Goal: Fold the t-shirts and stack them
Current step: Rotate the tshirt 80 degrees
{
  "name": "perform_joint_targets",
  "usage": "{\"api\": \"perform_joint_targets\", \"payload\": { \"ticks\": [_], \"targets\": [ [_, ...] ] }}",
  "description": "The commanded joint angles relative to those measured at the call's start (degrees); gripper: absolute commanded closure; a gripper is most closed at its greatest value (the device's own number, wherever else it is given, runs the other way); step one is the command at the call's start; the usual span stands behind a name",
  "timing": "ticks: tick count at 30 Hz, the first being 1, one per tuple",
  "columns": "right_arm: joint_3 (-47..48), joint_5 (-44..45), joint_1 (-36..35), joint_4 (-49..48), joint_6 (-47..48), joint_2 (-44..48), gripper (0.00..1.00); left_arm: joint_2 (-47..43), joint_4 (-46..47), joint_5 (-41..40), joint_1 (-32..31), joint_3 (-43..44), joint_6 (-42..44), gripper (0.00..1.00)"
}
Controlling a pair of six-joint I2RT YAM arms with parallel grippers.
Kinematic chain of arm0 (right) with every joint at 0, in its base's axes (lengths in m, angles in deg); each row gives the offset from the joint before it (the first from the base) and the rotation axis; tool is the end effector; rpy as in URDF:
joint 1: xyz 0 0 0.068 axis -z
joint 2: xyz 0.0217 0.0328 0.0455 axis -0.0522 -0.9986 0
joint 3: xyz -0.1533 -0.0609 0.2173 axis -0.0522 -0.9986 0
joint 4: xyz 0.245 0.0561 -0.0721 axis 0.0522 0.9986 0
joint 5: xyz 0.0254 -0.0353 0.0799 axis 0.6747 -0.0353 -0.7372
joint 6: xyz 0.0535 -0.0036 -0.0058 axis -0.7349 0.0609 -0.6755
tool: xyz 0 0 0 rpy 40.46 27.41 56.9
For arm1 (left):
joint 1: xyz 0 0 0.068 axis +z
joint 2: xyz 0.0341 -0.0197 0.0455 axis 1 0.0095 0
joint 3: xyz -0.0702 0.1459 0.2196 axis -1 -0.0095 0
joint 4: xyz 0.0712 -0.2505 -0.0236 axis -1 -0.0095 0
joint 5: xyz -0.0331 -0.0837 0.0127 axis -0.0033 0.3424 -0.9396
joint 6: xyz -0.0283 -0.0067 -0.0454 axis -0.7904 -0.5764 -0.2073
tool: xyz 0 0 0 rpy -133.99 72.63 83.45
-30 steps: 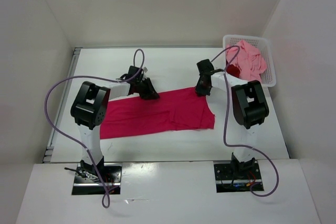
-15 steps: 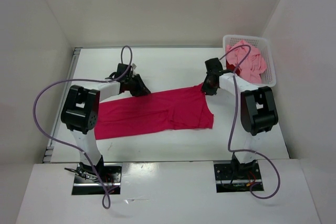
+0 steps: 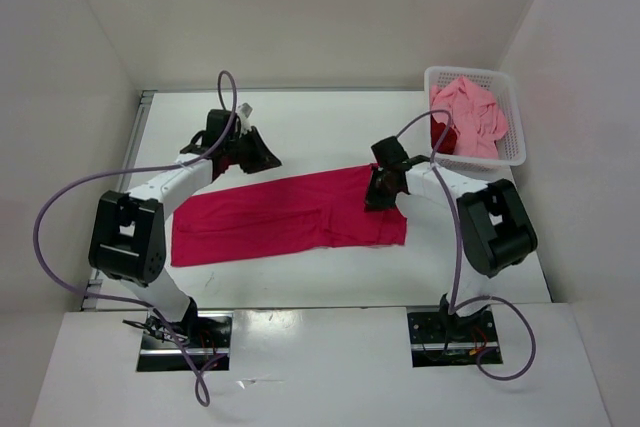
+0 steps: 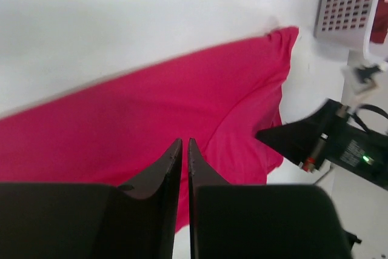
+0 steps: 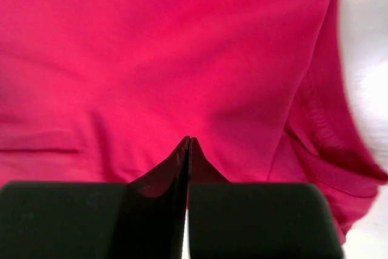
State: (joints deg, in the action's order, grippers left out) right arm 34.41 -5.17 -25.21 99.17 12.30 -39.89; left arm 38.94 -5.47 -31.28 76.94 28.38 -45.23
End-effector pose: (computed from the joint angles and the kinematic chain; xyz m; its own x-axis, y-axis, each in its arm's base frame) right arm 0.3039 0.1267 0.1846 -0.8956 0.2960 -0.3320 0.1818 0.9248 0.3341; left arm 0.3616 -0.0936 0.2441 -0.7552 -0.4670 -0.4599 -0.0166 0.7151 -0.6988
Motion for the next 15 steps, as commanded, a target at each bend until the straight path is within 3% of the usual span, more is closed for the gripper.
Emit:
{"api": "perform_joint_targets", "payload": {
  "ticks": [1, 5, 6, 10, 13, 15],
  "targets": [
    [-1.34, -1.92, -0.55, 0.24, -1.31, -2.35, 0.99, -4.42, -0.84, 2.72, 0.3, -2.6, 2.1, 0.87],
    [4.52, -3.24, -0.55, 0.24, -0.09, -9.11, 0.98, -6.45, -0.31, 6.65, 0.3, -5.06, 1.58, 0.86],
    [6.37, -3.24, -0.55, 0.24, 0.44, -13.13, 0.97, -6.45, -0.31, 7.37, 0.3, -5.07, 1.57, 0.8],
    [20.42, -3.75, 1.03, 2.17, 3.17, -26.47, 0.97, -9.52, -0.67, 6.85, -0.23, -4.54, 0.35, 0.71],
    [40.08, -4.29, 1.65, 7.87, 4.75, -40.61, 0.97, -10.05, 0.04, 10.53, -0.75, -2.53, 1.3, 0.61],
    [61.07, -5.09, 1.65, 11.47, 5.28, -48.64, 0.97, -8.31, -1.0, 12.91, -1.89, -0.25, 4.28, 0.58]
  ]
}}
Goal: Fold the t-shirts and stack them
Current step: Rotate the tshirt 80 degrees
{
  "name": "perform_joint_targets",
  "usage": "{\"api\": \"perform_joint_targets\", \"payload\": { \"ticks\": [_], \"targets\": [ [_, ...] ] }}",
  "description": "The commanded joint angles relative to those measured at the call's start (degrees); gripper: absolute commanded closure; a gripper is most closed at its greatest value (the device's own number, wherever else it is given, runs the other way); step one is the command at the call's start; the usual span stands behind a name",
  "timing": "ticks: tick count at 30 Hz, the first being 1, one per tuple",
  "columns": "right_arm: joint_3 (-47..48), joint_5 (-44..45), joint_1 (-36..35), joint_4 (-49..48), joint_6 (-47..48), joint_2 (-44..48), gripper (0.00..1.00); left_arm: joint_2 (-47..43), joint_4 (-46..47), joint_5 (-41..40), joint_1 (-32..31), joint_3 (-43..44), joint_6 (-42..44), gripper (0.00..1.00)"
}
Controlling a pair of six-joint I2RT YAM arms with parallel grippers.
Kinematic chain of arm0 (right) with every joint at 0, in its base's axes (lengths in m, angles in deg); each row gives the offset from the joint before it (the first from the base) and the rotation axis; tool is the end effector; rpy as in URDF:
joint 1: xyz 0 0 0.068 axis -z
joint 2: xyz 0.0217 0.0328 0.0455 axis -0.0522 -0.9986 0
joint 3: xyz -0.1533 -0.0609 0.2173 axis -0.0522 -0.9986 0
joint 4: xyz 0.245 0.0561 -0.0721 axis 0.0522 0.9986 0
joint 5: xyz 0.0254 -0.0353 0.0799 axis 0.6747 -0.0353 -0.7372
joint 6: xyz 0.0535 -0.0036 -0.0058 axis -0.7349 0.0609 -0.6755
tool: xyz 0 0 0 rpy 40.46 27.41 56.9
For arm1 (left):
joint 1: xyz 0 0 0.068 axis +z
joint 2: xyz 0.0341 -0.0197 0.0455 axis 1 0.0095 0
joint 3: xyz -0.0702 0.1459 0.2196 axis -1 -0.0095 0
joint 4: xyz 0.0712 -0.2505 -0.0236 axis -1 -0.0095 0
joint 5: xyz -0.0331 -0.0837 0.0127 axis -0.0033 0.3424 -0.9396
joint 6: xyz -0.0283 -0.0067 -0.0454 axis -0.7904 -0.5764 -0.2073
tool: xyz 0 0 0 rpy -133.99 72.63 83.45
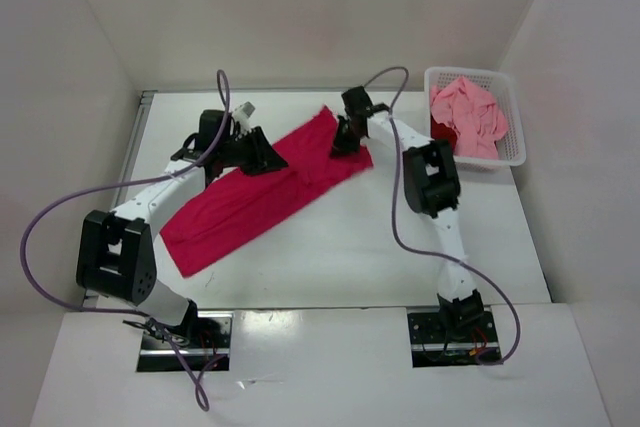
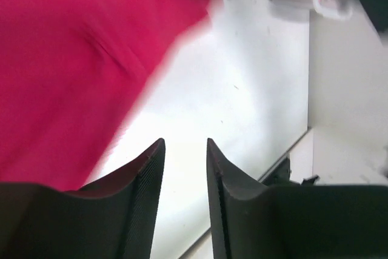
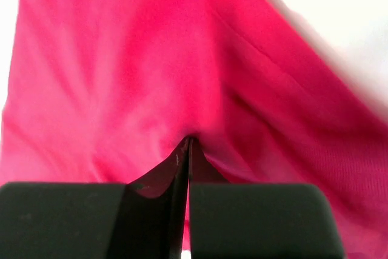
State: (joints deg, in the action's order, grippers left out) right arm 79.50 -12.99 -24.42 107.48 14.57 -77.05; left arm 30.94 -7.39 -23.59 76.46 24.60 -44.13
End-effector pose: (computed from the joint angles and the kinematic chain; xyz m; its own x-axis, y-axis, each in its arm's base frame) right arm 0.4563 0.1868 0.1500 -0.9304 0.2475 -0.2702 0.1194 0.9020 0.4149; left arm 0.3290 -0.0937 0.2676 -0.7957 -0.4001 -0.4546 0.0958 0.6581 -0.7468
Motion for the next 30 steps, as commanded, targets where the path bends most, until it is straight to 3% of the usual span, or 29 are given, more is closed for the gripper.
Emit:
{"api": "perform_joint_targets", "payload": {
  "ticks": [1, 3, 4, 6, 9, 15, 17, 18, 19, 21, 24, 27, 30],
  "targets": [
    [34.59, 3.52, 0.86, 8.66, 3.01, -20.75, 0.97, 1.18, -1.87, 3.91, -3.07, 5.29, 4.94, 0.6],
    [58.12, 3.53, 0.86, 15.63, 2.14, -31.33, 0.97, 1.2, -1.9, 1.63, -3.09, 4.69, 4.96, 0.64],
    [64.94, 1.7, 2.0, 15.49, 0.56, -34.08, 0.97, 1.2, -1.9, 0.75, -3.09, 4.69, 4.96, 0.65],
    [66.23, -2.18, 2.53, 15.3, -0.95, -32.36, 0.97, 0.68, -3.12, -1.71, -3.09, 3.46, 4.43, 0.71],
    [75.11, 1.86, 2.01, 23.21, 3.35, -28.24, 0.88, -0.55, -3.13, -2.77, -2.56, 2.76, 3.29, 0.78],
    [55.03, -1.73, 2.53, 19.55, 5.29, -4.09, 0.66, 0.14, -4.36, -4.62, -1.33, 3.55, 2.59, 0.93],
    [35.38, -3.68, -0.35, 14.37, 6.34, 3.9, 0.57, -0.38, -4.97, -5.23, -0.72, 2.76, 2.59, 0.94],
    [27.47, -4.46, -1.41, 7.47, 6.35, 12.56, 0.55, -0.91, -4.98, -5.24, 0.5, 0.93, 1.98, 0.94],
    [11.64, -6.56, -2.55, 3.66, 4.17, 16.74, 0.54, -0.91, -4.98, -4.63, 1.3, -0.31, 1.97, 0.94],
    [-7.64, -8.59, -5.98, -5.37, 1.0, 26.04, 0.5, -0.91, -4.45, -1.21, 4.45, -2.42, 0.83, 0.96],
    [-24.04, -10.18, -11.25, -14.18, -4.8, 30.92, 0.49, -2.57, -4.45, -0.41, 8.4, -6.55, 0.83, 0.99],
    [-29.19, -12.2, -17.31, -20.16, -8.76, 30.93, 0.41, -4.68, -5.15, -1.81, 11.05, -9.1, 0.83, 0.99],
    [-32.01, -12.2, -21.18, -27.55, -13.5, 27.95, 0.4, -5.31, -6.38, -1.81, 13.26, -9.73, 0.83, 0.94]
  ]
}}
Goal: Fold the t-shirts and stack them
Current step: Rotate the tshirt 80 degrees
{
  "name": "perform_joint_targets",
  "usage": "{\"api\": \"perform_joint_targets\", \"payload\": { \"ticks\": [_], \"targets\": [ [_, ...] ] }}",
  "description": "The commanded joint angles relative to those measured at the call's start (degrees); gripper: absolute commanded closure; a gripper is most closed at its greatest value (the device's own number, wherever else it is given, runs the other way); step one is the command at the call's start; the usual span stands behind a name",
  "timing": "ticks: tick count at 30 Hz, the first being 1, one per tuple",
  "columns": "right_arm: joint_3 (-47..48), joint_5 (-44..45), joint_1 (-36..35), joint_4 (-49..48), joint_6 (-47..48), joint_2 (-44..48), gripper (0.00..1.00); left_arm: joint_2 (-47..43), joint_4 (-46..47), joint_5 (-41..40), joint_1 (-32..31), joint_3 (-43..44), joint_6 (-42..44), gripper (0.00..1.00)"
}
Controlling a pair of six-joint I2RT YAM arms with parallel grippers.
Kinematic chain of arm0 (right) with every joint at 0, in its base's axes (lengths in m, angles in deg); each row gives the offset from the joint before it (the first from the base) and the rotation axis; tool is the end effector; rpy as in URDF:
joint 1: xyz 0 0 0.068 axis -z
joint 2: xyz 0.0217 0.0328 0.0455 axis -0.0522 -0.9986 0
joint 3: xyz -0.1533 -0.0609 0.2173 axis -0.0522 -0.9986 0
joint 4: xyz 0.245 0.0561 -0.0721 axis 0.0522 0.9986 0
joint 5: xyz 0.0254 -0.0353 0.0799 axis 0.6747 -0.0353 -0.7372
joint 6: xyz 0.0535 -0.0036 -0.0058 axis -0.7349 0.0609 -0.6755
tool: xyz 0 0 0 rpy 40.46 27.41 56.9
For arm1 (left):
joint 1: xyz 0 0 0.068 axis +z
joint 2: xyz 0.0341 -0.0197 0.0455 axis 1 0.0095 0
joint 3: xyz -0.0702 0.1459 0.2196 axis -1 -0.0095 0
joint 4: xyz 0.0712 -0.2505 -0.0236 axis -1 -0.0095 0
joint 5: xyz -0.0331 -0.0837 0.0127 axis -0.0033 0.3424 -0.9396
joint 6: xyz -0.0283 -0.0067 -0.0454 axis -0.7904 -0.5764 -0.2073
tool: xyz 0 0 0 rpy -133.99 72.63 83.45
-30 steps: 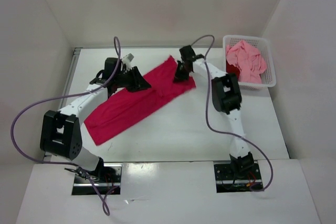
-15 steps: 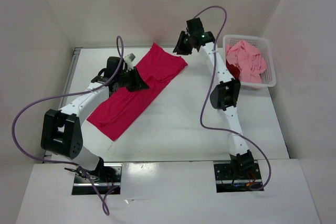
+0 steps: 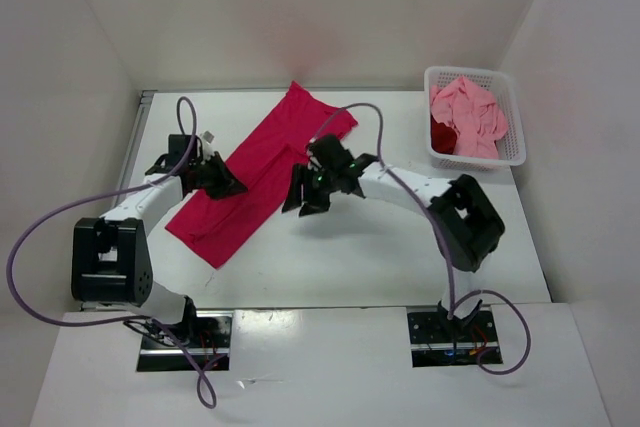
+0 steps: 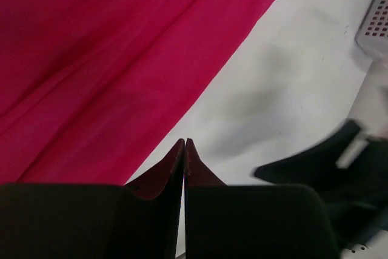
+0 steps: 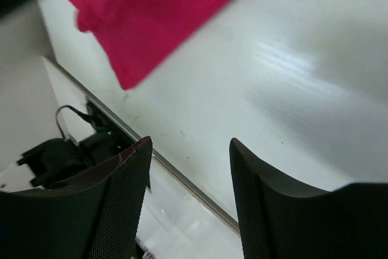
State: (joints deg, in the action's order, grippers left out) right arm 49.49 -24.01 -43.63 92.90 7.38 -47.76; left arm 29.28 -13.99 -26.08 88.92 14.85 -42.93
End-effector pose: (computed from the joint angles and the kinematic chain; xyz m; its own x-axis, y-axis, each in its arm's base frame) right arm 0.2904 0.2673 0.2255 -0.9578 0.0040 -0.2874 -0.1955 0.7240 0.6615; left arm 0.3070 -0.0188 0.2121 -0.7723 -0.5605 -0.2990 -0.2391 0.6925 -0.6806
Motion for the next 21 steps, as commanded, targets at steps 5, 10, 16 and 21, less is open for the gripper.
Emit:
{"api": "perform_joint_targets", "payload": {
  "ticks": [5, 10, 16, 21],
  "targets": [
    [-0.61, 1.08, -2.69, -17.13, -11.76, -11.62, 0.4, -6.45, -0.84, -1.42, 1.33, 0.02, 0.15, 0.93],
    [2.11, 5.57, -2.69, -18.8, -15.55, -18.21, 0.49, -6.98, -2.42, -2.92, 1.33, -1.21, 1.21, 0.93],
    [9.49, 7.08, -2.69, -17.49, -19.32, -26.56, 0.63, -6.98, -2.94, -2.92, 1.33, -2.44, 1.74, 0.92],
    [15.66, 6.99, -2.07, -10.63, -15.48, -28.61, 0.92, -6.46, -4.35, -1.61, 0.28, 0.11, 4.45, 0.89]
  ]
}}
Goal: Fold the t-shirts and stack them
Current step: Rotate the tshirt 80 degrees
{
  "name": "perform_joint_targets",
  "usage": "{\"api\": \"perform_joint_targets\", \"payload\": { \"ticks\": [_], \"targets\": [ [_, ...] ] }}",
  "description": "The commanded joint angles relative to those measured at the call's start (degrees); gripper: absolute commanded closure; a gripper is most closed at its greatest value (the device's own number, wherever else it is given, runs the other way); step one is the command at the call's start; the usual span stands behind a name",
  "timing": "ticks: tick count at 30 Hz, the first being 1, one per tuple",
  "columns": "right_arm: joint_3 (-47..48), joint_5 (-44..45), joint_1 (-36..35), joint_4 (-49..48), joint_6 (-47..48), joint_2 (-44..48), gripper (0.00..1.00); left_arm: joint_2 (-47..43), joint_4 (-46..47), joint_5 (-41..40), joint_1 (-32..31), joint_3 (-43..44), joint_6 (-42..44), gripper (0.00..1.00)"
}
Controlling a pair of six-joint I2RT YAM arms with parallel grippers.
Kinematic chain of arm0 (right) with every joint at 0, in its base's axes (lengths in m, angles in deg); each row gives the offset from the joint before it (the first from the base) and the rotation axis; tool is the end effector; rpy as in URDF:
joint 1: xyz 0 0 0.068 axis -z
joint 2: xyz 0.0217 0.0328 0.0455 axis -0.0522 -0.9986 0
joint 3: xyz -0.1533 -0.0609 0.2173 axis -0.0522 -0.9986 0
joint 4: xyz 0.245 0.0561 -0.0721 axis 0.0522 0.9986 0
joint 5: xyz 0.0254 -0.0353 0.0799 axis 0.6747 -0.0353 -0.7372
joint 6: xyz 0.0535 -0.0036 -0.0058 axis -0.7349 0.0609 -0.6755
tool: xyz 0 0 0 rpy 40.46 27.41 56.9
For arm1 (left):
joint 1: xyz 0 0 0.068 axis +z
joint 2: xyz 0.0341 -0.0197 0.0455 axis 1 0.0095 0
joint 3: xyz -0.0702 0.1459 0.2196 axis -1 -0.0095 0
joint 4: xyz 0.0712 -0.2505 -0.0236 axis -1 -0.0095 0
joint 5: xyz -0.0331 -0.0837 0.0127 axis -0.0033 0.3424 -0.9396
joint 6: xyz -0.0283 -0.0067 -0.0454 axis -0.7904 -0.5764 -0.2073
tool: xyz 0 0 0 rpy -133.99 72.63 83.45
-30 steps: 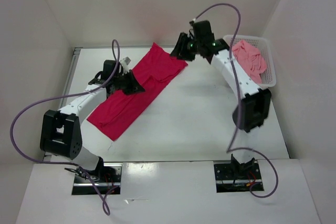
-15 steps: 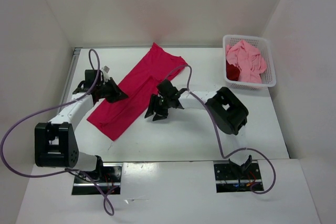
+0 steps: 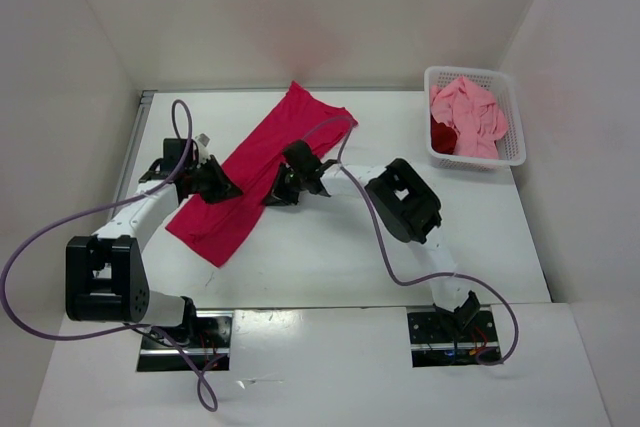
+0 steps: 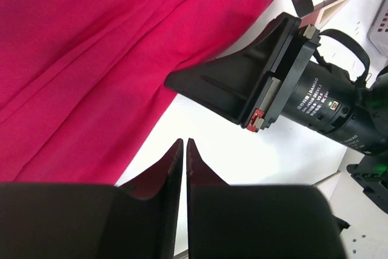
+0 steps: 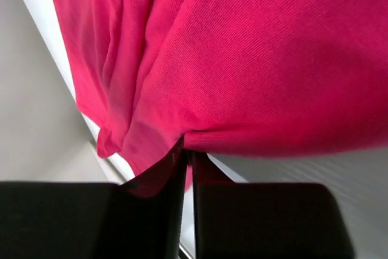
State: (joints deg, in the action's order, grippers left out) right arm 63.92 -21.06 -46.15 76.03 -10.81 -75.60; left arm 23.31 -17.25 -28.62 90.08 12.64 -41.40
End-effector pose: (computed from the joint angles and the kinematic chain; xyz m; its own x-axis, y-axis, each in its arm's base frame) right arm 0.3500 0.3447 0.1169 -0.9660 0.2225 -0.1316 0.0564 0.6784 0.7326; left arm 0.2863 -0.0114 0.2244 -0.7478 -0.5690 -0.3421 -0.2481 0.7175 -0.6509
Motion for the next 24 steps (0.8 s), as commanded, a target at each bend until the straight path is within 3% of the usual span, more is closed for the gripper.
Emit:
{"api": "perform_joint_targets", "payload": {
  "ticks": [1, 5, 11, 15, 16, 21, 24],
  "targets": [
    [-2.51, 4.04, 1.4, 6.25, 3.42, 0.73, 0.94, 0.12, -1.1, 0.15, -1.58, 2.32, 2.93, 0.89],
    [-16.24, 1.76, 8.41, 5.45, 10.17, 11.71, 0.96, 1.35, -1.1, -0.39, -4.4, 3.2, 3.63, 0.88],
    [-28.64, 1.66, 20.29, 16.25, 25.11, 26.22, 0.94, 5.13, 1.62, 0.14, -10.9, 4.34, 1.79, 0.87],
    [-29.97, 1.66, 23.64, 20.48, 28.55, 30.45, 0.56, 8.82, 3.03, 0.14, -15.12, 6.53, 0.21, 0.83],
    [-29.97, 1.66, 23.64, 21.79, 28.56, 32.37, 0.54, 10.48, 3.03, 0.14, -16.26, 7.32, -0.32, 0.83],
    [-29.97, 6.48, 23.64, 25.57, 27.42, 42.04, 0.54, 14.44, 3.56, 0.14, -19.34, 12.68, -1.02, 0.83],
    [-31.98, 4.84, 23.04, 27.69, 26.28, 46.35, 0.7, 16.72, 5.06, 0.14, -21.71, 14.01, -1.73, 0.82]
  ]
}}
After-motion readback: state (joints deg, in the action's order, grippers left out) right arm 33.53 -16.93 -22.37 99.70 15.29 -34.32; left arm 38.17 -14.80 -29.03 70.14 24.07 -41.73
